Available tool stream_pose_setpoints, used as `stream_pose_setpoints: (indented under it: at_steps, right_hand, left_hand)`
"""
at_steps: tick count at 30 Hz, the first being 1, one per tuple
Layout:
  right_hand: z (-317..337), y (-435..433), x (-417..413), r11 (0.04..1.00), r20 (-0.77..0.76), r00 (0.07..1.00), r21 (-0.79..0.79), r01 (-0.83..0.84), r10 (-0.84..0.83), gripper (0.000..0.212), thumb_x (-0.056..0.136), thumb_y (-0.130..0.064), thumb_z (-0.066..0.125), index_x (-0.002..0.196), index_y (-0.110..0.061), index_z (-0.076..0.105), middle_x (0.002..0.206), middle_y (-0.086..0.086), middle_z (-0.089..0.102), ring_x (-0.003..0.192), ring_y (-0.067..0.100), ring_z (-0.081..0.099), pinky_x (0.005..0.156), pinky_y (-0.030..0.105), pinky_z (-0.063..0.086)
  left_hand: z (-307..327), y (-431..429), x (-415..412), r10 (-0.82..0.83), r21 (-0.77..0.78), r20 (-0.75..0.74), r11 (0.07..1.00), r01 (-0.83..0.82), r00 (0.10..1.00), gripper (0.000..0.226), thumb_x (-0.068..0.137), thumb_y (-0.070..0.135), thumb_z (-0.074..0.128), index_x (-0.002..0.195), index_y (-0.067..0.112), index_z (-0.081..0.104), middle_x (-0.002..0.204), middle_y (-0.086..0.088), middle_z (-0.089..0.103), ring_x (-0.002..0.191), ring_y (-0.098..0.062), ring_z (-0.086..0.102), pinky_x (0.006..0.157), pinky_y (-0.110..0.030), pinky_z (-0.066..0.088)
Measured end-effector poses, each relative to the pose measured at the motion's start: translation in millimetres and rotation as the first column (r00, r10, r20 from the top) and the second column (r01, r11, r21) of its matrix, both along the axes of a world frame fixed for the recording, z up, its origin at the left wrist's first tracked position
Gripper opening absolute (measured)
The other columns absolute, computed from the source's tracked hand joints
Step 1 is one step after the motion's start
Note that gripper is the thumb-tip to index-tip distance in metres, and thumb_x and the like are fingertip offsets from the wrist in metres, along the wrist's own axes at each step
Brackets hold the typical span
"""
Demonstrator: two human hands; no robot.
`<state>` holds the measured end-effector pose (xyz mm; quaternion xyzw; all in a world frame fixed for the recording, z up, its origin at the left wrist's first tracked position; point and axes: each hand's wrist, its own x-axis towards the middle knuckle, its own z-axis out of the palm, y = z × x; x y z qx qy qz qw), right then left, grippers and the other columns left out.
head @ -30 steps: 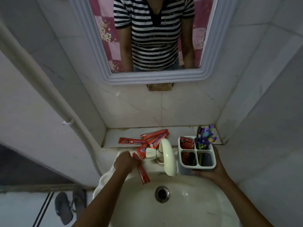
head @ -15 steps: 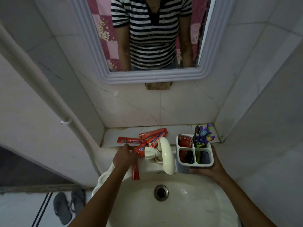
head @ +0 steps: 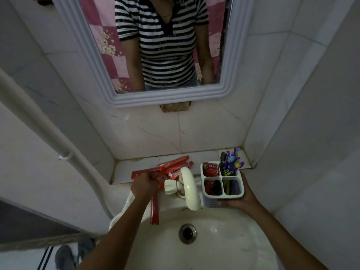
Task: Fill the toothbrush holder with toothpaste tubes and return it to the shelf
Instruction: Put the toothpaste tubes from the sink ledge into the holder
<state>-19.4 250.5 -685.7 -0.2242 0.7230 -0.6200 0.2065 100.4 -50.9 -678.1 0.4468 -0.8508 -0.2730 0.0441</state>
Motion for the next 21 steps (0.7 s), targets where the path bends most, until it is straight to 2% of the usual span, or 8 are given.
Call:
stream_pose_setpoints:
  at_steps: [2,4,5,8,11,14,17,21]
  right_hand:
    - [-4.9,1.0,-2.3,1.000,-0.014,1.000,-0.012,0.000,0.000,0.114,0.038,-0.024,0.097,0.134,-0.025,0.035,0.131,-0.004,0.052,0.114,-0.007,0.057,0.087,0.009,0.050]
    - [-10.0,3.1,-5.2,1.000,-0.025,1.000,-0.016,-0.005,0.005,0.117,0.040,-0.019,0.096,0.139,-0.016,0.033,0.135,0.003,0.051,0.118,-0.002,0.057,0.090,0.011,0.050]
    - [-13.7,4.2,-6.2,1.000,-0.029,1.000,-0.011,-0.009,0.009,0.119,0.041,-0.015,0.096,0.141,-0.013,0.032,0.137,0.006,0.051,0.120,0.002,0.056,0.091,0.013,0.051]
    - [-17.5,5.2,-6.3,1.000,-0.030,0.999,-0.009,-0.018,0.017,0.121,0.043,-0.015,0.098,0.143,-0.012,0.031,0.140,0.008,0.051,0.125,0.013,0.055,0.092,0.017,0.051]
    - [-15.9,3.0,-5.8,1.000,-0.021,1.000,-0.011,-0.002,0.002,0.117,0.041,-0.016,0.098,0.139,-0.015,0.034,0.135,0.004,0.053,0.121,0.008,0.057,0.091,0.016,0.051]
    - [-18.2,3.1,-6.5,1.000,-0.017,1.000,-0.022,0.004,-0.005,0.118,0.041,-0.014,0.099,0.140,-0.016,0.033,0.137,0.006,0.052,0.123,0.010,0.057,0.092,0.018,0.052]
    - [-19.1,4.0,-6.4,1.000,-0.001,1.000,-0.016,0.012,-0.012,0.119,0.038,-0.012,0.099,0.138,-0.022,0.034,0.136,0.002,0.051,0.120,0.006,0.058,0.088,0.019,0.054]
    - [-23.8,5.3,-6.9,1.000,0.025,0.999,0.017,0.021,-0.022,0.126,0.033,-0.029,0.101,0.139,-0.030,0.033,0.139,-0.002,0.050,0.124,0.012,0.056,0.096,0.039,0.054]
  left_hand:
    - [13.9,1.9,-2.3,-0.012,0.015,-0.145,1.000,0.014,0.989,0.024,0.081,0.040,0.063,0.091,0.020,0.056,0.083,-0.003,0.069,0.074,-0.025,0.066,0.071,-0.041,0.058]
    - [38.4,9.1,-4.8,-0.076,-0.071,-0.321,0.996,0.056,0.944,0.011,0.089,0.025,0.058,0.093,0.019,0.050,0.082,-0.005,0.069,0.072,-0.023,0.065,0.063,-0.039,0.057]
    - [52.9,13.1,-6.4,-0.137,-0.144,-0.393,0.986,0.086,0.909,0.007,0.091,0.020,0.056,0.096,0.019,0.050,0.081,-0.004,0.069,0.070,-0.020,0.065,0.059,-0.036,0.056]
    - [108.0,27.5,-13.5,-0.297,-0.320,-0.538,0.938,0.135,0.789,0.008,0.094,0.011,0.052,0.101,0.014,0.056,0.085,0.003,0.064,0.072,-0.009,0.059,0.059,-0.007,0.041]
    - [159.7,39.1,-21.7,-0.413,-0.423,-0.611,0.891,0.162,0.675,0.010,0.095,0.012,0.049,0.099,0.015,0.058,0.086,0.008,0.060,0.073,-0.006,0.057,0.063,-0.004,0.040]
    - [191.1,50.9,-30.6,-0.463,-0.393,-0.664,0.884,0.253,0.588,0.012,0.095,0.009,0.050,0.102,0.015,0.058,0.089,0.002,0.066,0.074,-0.007,0.063,0.067,-0.008,0.047]
    - [202.3,69.6,-43.3,-0.529,-0.307,-0.658,0.838,0.451,0.535,0.010,0.095,0.012,0.050,0.103,0.015,0.057,0.087,0.000,0.066,0.075,-0.006,0.067,0.064,-0.018,0.056]
    - [191.8,96.6,-58.5,-0.608,-0.130,-0.606,0.712,0.690,0.513,0.007,0.096,0.011,0.049,0.098,0.013,0.056,0.081,-0.003,0.066,0.071,-0.013,0.068,0.064,-0.028,0.061]
